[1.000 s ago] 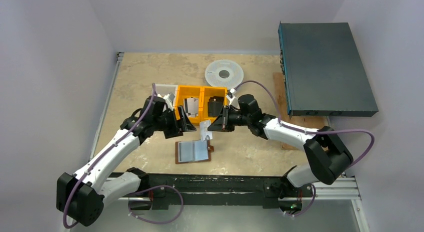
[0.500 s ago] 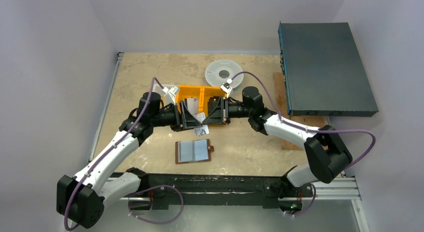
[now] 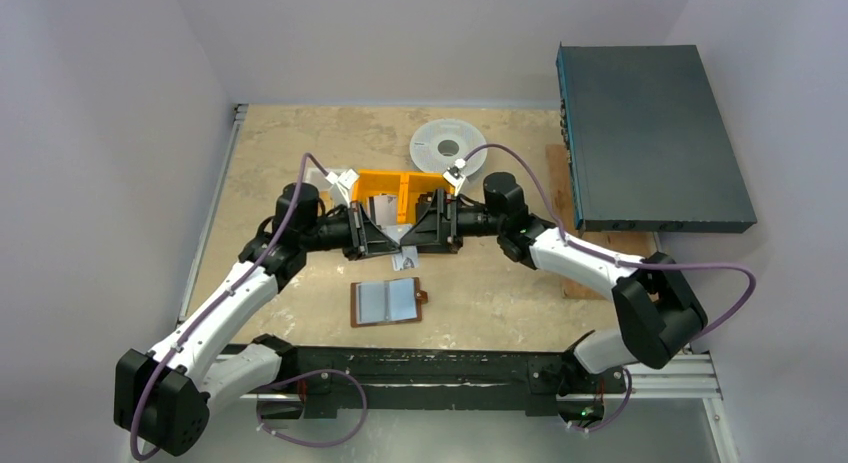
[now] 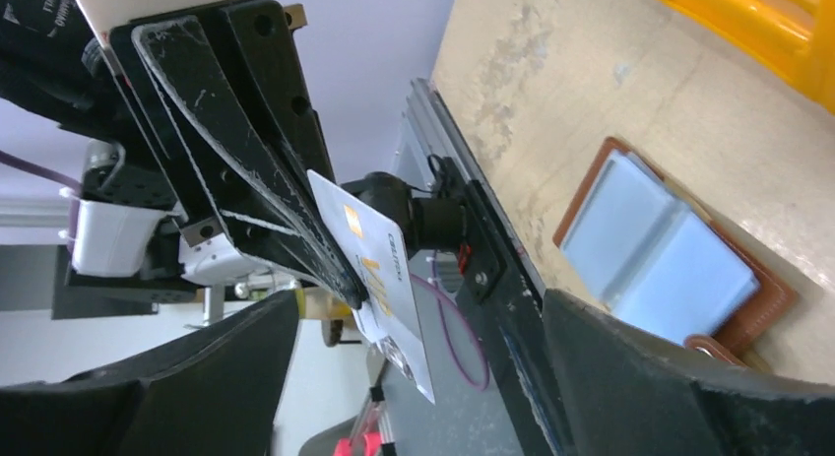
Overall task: Take the credit cards out of the card holder
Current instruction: Place the credit card in the storage box.
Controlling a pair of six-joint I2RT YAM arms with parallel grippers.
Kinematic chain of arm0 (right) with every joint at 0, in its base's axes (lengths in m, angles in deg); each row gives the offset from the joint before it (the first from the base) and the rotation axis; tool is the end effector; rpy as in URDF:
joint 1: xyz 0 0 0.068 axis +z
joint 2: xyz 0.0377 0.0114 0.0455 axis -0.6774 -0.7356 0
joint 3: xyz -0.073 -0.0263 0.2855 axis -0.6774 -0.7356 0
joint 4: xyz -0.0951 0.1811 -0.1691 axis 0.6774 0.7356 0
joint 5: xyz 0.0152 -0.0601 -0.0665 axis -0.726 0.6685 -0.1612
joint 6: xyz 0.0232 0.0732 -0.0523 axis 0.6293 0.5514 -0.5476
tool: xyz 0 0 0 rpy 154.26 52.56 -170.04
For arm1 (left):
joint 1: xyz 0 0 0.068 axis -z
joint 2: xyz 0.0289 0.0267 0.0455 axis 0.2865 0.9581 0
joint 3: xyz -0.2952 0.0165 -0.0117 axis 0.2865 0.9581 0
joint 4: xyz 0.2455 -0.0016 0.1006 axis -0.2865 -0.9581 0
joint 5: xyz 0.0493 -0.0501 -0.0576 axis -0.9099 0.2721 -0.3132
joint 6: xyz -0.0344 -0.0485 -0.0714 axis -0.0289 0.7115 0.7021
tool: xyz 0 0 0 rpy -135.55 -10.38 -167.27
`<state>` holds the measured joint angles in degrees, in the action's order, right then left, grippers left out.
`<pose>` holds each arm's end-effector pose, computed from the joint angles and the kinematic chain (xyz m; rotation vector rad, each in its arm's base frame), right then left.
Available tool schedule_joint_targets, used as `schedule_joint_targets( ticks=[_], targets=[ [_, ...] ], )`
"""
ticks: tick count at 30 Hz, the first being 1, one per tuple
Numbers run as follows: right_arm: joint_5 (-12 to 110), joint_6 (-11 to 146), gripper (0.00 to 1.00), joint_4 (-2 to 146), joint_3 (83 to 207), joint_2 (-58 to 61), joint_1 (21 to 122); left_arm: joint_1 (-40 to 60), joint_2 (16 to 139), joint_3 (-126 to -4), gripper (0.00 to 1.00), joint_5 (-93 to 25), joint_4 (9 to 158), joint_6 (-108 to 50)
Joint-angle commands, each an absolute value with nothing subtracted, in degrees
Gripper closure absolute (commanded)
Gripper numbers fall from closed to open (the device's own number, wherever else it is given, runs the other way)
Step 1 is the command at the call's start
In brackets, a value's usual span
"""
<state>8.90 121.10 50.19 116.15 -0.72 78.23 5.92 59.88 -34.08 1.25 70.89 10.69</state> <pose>0.2480 0.2532 0.2632 -0.2315 2.2176 1.8173 0.2012 -0.1460 0.2840 -0.0231 2.2763 -1.5260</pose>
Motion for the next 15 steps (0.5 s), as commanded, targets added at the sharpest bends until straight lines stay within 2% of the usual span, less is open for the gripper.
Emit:
schedule_joint_targets(
  ticks=[1, 9, 15],
  targets=[
    [15.52, 113.52, 0.01, 60.32, 120.39, 3.48, 78.33, 6.03, 59.43, -36.14, 1.0, -1.75, 67.36, 7.86],
    [32.29, 106.35, 0.01, 76.12, 124.7, 7.62, 78.32, 6.11, 63.82, -47.66, 1.0, -21.64, 49.71, 0.58],
    [38.79, 103.25, 0.01, 82.12, 126.19, 10.32, 78.26, 6.11, 74.63, -58.3, 1.0, -38.06, 40.3, -0.95]
  ],
)
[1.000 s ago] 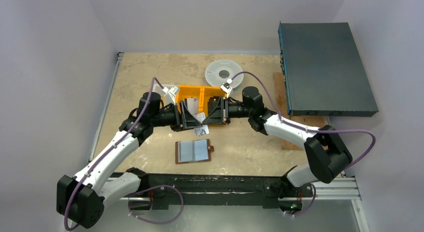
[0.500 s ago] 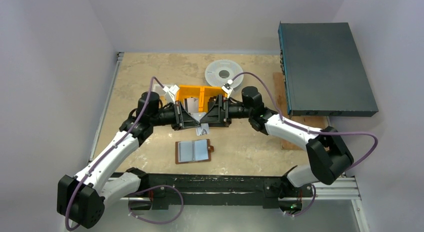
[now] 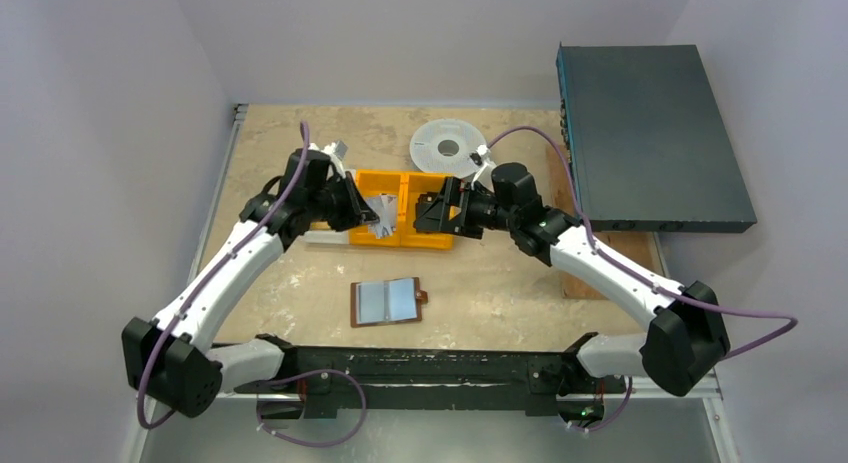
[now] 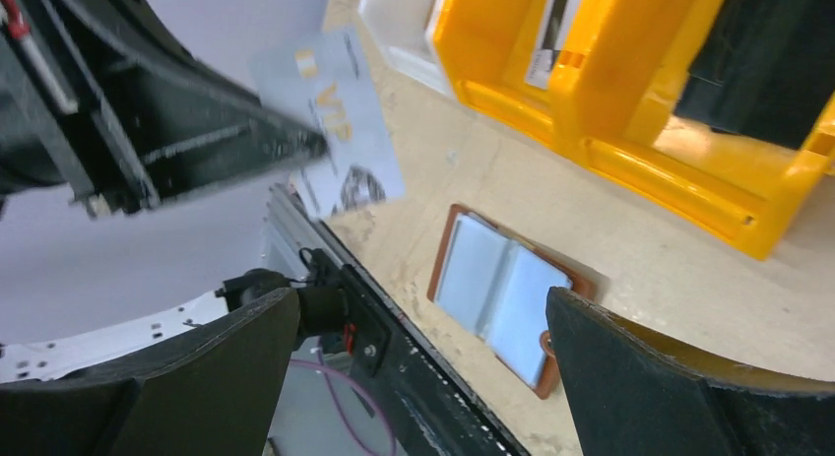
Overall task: Take the credit cards out of the card holder
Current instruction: Place the credit card in the storage box.
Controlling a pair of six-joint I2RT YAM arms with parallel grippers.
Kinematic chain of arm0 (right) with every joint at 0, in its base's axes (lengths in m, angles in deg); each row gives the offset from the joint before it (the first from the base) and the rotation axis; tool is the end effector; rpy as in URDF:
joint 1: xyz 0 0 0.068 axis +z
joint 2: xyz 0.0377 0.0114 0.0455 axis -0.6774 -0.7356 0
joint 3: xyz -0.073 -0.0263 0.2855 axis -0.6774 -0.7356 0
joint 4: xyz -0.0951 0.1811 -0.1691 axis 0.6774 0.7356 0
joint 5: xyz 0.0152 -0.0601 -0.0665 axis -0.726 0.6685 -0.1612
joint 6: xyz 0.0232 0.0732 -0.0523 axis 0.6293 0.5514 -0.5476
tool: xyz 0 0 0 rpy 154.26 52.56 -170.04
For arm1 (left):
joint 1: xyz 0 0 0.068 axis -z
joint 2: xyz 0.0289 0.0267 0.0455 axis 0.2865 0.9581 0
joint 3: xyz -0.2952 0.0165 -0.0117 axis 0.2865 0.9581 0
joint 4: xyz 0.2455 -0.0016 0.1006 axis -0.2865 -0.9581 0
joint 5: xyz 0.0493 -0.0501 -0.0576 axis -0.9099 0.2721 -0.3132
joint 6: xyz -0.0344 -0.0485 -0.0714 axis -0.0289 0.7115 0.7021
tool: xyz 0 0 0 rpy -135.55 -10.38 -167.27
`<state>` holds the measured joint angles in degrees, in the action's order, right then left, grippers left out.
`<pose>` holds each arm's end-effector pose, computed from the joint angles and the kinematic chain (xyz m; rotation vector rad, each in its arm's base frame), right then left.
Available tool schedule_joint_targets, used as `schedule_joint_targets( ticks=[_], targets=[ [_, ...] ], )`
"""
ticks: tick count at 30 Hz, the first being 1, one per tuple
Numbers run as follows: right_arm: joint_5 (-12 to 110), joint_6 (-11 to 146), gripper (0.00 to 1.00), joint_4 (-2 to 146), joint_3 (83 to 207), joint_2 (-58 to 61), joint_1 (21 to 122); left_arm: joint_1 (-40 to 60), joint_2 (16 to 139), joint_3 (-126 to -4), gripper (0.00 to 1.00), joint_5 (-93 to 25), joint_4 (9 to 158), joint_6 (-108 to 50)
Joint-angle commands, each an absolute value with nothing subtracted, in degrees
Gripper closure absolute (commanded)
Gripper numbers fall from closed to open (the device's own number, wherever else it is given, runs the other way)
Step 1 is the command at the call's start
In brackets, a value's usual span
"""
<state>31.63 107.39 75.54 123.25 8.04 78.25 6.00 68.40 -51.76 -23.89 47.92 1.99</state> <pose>0.2517 0.2232 0.2947 -0.0895 2.2329 1.2940 0.2432 -0.1301 0.3059 -0.2433 2.4108 -0.9320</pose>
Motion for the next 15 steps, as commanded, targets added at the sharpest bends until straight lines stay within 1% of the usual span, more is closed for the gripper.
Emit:
schedule_joint_targets(
  ticks=[1, 7, 15],
  targets=[
    [39.33, 103.02, 0.01, 82.77, 126.27, 10.72, 78.25, 6.11, 76.56, -60.21, 1.0, -39.72, 39.26, -1.39],
    [39.73, 102.43, 0.01, 84.7, 125.59, 12.75, 78.22, 6.09, 89.94, -71.79, 1.0, -43.5, 36.5, -2.83],
    [41.23, 101.83, 0.01, 87.47, 124.83, 16.79, 78.07, 5.36, 104.21, -82.13, 1.0, -44.96, 34.99, -4.6]
  ],
)
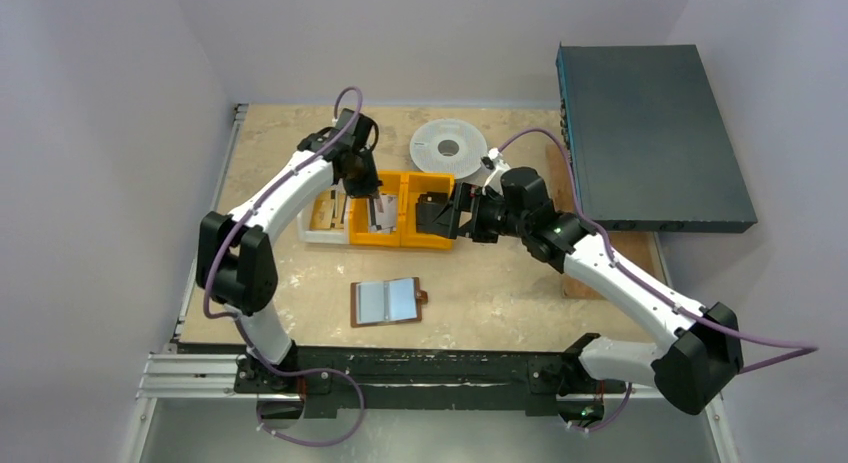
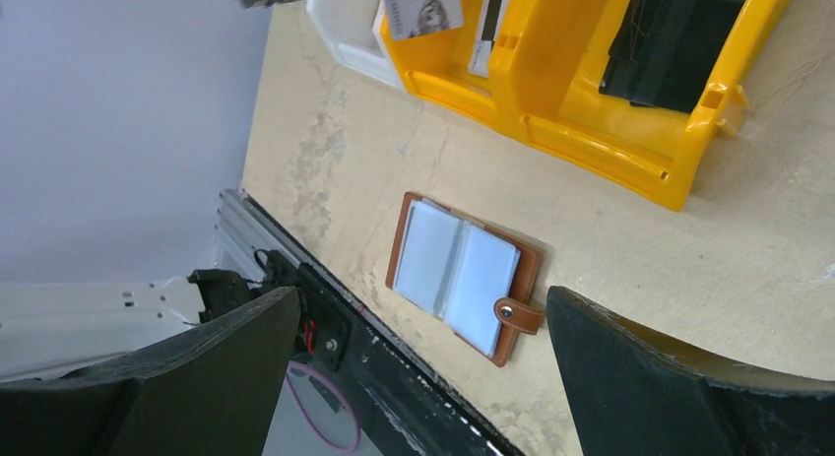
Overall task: Take the credit cards out of the card holder
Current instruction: Place the credit card in the storage box.
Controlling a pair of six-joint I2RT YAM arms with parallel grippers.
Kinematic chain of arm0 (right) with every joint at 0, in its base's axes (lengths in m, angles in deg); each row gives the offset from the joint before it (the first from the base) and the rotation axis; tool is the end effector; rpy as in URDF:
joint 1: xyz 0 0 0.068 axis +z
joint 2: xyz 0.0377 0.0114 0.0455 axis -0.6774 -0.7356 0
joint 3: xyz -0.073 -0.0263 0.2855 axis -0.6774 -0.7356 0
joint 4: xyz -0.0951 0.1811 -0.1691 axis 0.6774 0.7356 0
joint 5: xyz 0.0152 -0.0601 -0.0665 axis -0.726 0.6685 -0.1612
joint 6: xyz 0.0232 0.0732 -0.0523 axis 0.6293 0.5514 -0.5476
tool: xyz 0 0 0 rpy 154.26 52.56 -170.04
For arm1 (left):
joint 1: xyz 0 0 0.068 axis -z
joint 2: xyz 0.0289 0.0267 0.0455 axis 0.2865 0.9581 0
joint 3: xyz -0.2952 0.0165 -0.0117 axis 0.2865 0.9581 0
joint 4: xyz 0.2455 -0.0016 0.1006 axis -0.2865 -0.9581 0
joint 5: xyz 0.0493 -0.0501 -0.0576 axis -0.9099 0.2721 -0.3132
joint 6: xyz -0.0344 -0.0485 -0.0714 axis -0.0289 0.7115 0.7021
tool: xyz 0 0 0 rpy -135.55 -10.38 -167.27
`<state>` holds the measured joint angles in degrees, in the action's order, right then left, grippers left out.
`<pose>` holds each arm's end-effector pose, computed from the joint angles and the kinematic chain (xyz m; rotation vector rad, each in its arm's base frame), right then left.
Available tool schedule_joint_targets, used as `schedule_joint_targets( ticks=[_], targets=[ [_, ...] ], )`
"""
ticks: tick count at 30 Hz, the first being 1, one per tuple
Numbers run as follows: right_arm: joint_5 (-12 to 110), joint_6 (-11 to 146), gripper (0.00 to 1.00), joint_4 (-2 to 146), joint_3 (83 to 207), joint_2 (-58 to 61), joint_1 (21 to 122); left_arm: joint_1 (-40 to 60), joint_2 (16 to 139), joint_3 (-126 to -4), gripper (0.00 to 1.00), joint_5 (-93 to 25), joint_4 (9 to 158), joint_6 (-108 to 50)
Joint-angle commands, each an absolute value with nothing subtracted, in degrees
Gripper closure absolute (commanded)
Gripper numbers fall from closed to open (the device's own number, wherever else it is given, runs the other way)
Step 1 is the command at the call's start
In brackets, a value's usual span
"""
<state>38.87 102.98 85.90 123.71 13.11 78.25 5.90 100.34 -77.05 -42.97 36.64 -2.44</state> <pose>0.2374 0.2008 0.2985 -0.0653 2.2753 1.0978 0.3688 -0.1521 0.2634 -0.3657 2.6114 -0.3650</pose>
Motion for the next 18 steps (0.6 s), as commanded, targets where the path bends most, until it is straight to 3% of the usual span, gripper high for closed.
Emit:
schedule_joint_targets(
  ticks=[1, 5, 8, 14, 18],
  targets=[
    [41.46, 101.74, 0.01, 87.7, 124.72, 17.17, 78.08, 5.28, 105.68, -83.07, 1.0, -44.78, 34.9, -4.89],
    [41.62, 101.52, 0.01, 88.53, 124.28, 18.26, 78.14, 4.73, 110.31, -85.93, 1.0, -42.59, 34.29, -5.8],
    [41.46, 101.7, 0.01, 88.54, 123.85, 18.8, 78.09, 4.3, 111.66, -86.44, 0.9, -41.19, 34.09, -6.14],
    [41.01, 101.99, 0.01, 88.17, 123.14, 19.16, 78.08, 3.8, 110.85, -86.11, 0.51, -41.2, 33.79, -6.94],
    [41.01, 102.3, 0.01, 87.62, 122.94, 18.72, 78.13, 3.76, 108.7, -85.9, 0.41, -40.8, 33.64, -7.66]
  ],
)
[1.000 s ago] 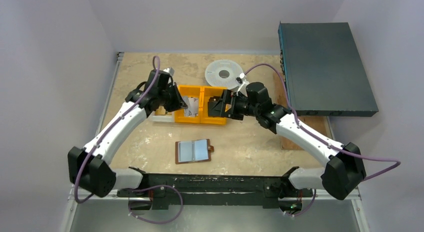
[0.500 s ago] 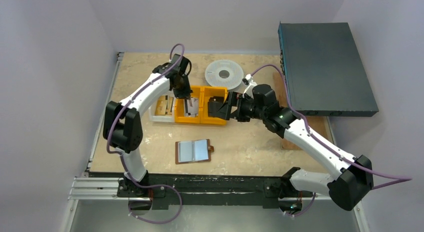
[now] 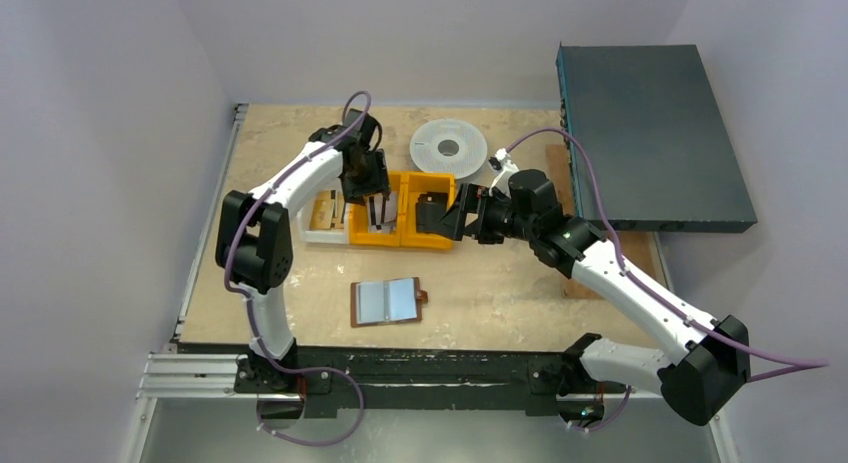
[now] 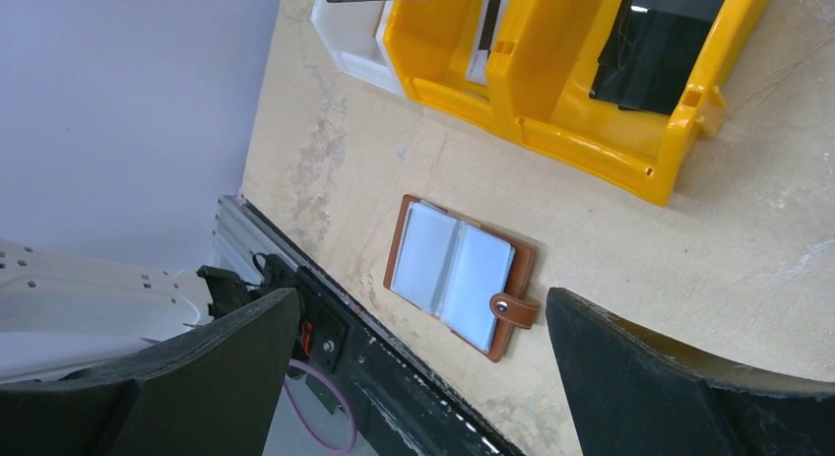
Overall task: Take the credit cards out of the card holder
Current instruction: Place the credit card in the storage box.
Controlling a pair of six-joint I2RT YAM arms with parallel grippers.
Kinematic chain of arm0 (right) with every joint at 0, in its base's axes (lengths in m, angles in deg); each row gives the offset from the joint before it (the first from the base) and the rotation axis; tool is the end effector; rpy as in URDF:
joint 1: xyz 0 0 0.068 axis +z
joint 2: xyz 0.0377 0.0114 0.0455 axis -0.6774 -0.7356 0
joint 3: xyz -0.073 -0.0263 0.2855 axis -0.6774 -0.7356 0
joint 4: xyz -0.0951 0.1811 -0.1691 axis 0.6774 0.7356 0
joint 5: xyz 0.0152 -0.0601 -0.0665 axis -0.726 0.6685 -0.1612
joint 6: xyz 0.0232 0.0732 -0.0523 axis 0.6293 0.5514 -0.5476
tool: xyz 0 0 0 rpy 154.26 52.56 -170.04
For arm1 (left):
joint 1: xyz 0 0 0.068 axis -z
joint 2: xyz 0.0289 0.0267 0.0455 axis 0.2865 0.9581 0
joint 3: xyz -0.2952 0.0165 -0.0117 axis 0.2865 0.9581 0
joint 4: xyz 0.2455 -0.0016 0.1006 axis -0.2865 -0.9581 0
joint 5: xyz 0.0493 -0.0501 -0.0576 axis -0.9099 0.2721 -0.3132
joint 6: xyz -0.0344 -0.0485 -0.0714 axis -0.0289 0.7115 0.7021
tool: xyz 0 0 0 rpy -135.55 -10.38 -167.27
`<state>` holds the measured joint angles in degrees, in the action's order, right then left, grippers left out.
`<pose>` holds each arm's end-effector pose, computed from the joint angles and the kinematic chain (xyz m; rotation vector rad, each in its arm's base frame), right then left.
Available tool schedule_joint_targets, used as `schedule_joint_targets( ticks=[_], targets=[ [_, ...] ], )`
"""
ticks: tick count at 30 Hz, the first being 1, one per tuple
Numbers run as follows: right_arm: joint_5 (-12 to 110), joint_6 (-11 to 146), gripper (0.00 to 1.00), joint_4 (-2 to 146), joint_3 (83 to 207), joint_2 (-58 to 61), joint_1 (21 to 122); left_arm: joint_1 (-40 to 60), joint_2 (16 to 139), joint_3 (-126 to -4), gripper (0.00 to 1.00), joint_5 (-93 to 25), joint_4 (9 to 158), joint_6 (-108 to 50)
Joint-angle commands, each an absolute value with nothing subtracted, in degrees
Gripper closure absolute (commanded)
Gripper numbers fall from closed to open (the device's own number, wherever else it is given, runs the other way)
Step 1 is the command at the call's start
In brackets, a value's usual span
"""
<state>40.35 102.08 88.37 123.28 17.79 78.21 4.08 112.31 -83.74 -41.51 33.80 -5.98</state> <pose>0.2233 0.1880 0.3123 -0.0704 2.2333 1.0776 0.4076 -0.1555 0.2150 -0.3346 2.7512 -0.2855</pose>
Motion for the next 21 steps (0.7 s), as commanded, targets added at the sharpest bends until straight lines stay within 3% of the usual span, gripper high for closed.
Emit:
schedule_joint_targets(
  ticks=[1, 21],
  targets=[
    [41.14, 102.4, 0.01, 87.57, 122.98, 18.57, 78.11, 3.82, 108.03, -85.66, 0.39, -40.51, 33.69, -7.89],
    [46.8, 104.23, 0.01, 85.43, 119.18, 17.51, 78.1, 3.83, 87.22, -73.79, 0.13, -34.8, 33.13, -9.64]
  ],
)
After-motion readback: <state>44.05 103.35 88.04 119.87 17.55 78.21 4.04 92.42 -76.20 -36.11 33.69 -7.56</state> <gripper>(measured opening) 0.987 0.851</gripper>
